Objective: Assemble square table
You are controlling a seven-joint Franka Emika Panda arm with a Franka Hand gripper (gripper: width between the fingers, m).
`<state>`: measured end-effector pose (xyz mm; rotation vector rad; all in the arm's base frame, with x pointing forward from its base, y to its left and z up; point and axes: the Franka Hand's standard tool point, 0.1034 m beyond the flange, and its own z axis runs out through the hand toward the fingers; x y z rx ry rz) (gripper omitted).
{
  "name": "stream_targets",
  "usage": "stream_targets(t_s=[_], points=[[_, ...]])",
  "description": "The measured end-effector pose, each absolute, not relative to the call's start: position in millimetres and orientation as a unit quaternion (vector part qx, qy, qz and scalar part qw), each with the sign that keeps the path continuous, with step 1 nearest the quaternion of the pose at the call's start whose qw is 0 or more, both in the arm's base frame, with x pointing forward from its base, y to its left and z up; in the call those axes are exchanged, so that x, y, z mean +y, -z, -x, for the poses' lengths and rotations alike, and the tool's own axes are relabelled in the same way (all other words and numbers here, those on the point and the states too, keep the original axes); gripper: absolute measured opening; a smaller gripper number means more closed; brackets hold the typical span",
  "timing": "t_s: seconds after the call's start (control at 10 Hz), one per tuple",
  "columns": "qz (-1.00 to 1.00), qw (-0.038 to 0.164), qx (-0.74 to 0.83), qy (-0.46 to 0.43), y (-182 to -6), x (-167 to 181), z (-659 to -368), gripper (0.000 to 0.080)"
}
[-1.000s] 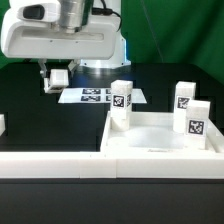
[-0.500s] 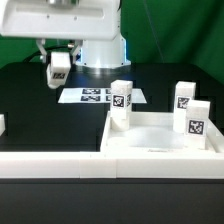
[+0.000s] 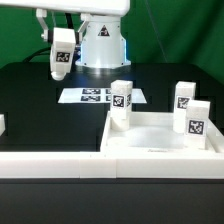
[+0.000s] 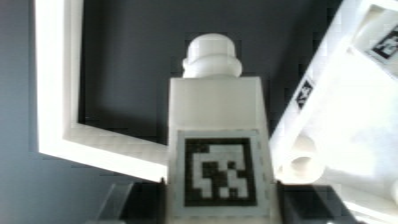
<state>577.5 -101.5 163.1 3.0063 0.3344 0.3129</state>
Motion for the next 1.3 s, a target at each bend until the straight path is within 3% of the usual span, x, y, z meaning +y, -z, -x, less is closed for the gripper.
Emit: stream_targets(t_s=[0.1, 0.4, 0.7, 0.9, 1.0, 1.1, 1.2, 1.3], points=[[-0.984, 0.060, 0.111, -0.127, -163.5, -107, -577, 0.0290], [-0.988, 0.043, 0.070, -0.128, -151.9, -62, -588, 0.0290], [-0.989, 0.012, -0.003, -0.144, -175.2, 2, -643, 0.0290], [-0.987, 0.022, 0.006, -0.161, -168.0, -8, -638, 0.0290], [-0.986, 0.022, 0.006, -0.165, -169.9, -7, -640, 0.0290], [-0.976, 0.035, 0.016, -0.214, -175.3, -13, -646, 0.0290], [-0.968, 0.044, 0.038, -0.243, -174.7, -39, -630, 0.0290], [-0.967, 0.036, 0.037, -0.251, -178.9, -51, -625, 0.0290]])
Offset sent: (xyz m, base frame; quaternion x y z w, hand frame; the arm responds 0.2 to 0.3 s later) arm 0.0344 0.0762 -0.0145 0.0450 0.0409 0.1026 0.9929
